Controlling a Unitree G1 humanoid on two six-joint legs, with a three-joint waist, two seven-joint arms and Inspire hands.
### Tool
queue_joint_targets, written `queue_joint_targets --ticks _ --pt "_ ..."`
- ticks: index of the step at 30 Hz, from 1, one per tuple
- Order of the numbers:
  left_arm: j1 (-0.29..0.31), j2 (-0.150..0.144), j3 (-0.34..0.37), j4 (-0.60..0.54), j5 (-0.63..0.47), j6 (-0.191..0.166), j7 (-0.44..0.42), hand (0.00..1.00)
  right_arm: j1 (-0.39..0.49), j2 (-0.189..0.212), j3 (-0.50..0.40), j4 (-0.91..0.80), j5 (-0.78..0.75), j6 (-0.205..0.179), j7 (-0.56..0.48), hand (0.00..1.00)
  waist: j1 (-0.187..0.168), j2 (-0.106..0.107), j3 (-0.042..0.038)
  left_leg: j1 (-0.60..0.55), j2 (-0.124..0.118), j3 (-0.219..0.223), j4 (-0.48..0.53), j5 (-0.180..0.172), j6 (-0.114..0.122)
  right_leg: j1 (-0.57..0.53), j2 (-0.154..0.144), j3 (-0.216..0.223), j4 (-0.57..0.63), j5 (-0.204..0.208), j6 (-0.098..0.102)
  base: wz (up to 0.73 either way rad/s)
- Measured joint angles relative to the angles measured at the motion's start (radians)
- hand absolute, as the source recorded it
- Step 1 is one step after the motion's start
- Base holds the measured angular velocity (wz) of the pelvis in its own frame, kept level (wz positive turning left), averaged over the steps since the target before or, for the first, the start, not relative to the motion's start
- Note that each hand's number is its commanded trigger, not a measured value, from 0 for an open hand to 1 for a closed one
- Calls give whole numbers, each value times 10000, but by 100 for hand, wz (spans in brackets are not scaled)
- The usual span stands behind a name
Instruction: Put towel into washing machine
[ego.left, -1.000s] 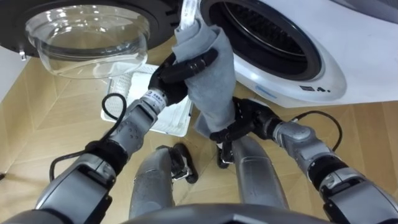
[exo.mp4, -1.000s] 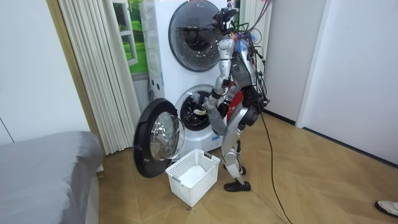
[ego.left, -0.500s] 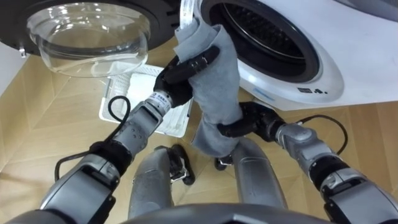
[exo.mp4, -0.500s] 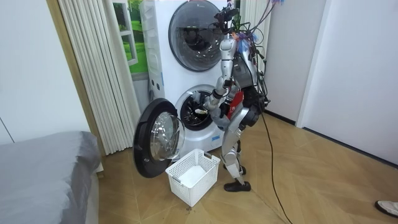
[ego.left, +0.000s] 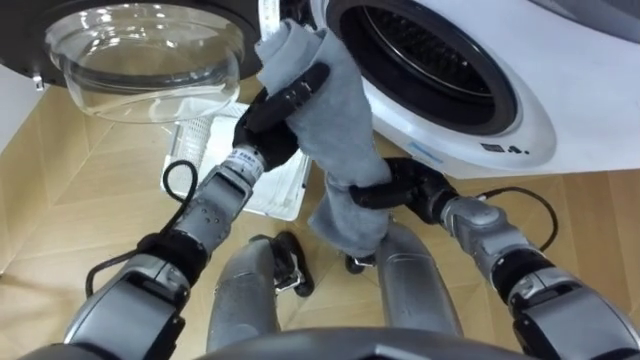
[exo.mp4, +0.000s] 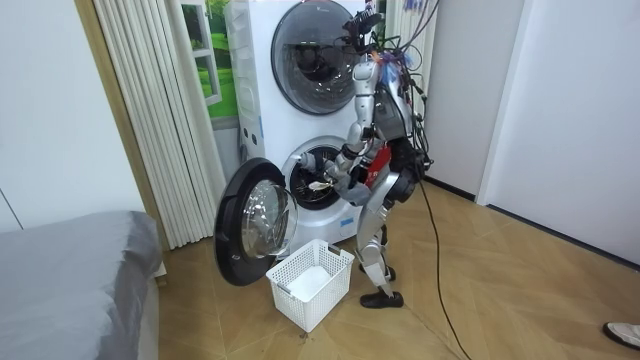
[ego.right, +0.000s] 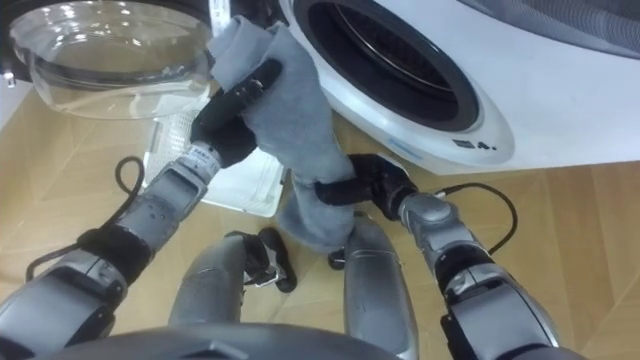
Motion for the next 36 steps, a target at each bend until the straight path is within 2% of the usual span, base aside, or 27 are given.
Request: queue_joint_targets --ticks 2,5,7,9,13,19,23,30,36 --pt "171 40 87 27 33 1 225 0 86 -31 -140 163 262 16 -159 100 106 6 -3 49 -98 0 -154 77 6 8 -63 15 -25 1 1 5" --pt "384 44 193 169 120 -4 848 0 101 -68 -250 686 795 102 -337 100 471 135 -37 64 -116 -2 -232 98 4 27 -77 -10 -60 1 2 3" --pt "603 38 575 354 512 -9 1511 0 144 -170 -447 847 1471 255 -471 100 639 275 -39 57 -214 -8 -372 164 9 -29 -154 -10 -62 -7 12 8" --pt "674 73 909 655 827 -16 1998 0 152 -286 -628 862 1905 341 -517 100 676 329 -42 47 -329 -13 -533 270 31 -89 -265 -38 -55 -15 21 13" --pt "953 60 1588 880 1786 -32 2860 0 108 -452 -1165 1109 2441 449 -732 100 924 347 -48 -88 -328 -57 -504 296 14 -196 -280 -117 -42 -24 7 6" --pt "1222 -4 1669 902 2611 151 3727 0 125 -450 -1412 1277 3115 755 -870 100 915 357 -56 -86 -444 -87 -523 344 83 -188 -440 -181 65 -71 27 7" --pt "1286 -8 1671 903 2681 247 3964 0 134 -462 -1717 1394 3752 897 -923 100 901 356 -59 -81 -450 -86 -502 353 101 -174 -455 -190 80 -61 40 0" --pt "1332 -170 1670 899 2680 250 4369 0 128 -512 -2351 1714 5922 1021 -1182 100 815 338 -70 -69 -451 -78 -498 360 91 -171 -450 -162 107 -63 37 0" --pt "1398 -185 1675 841 2892 248 4791 0 93 -522 -2494 1713 6325 1207 -1214 100 728 272 -89 -70 -477 -72 -479 368 93 -194 -467 -131 142 -65 38 0"
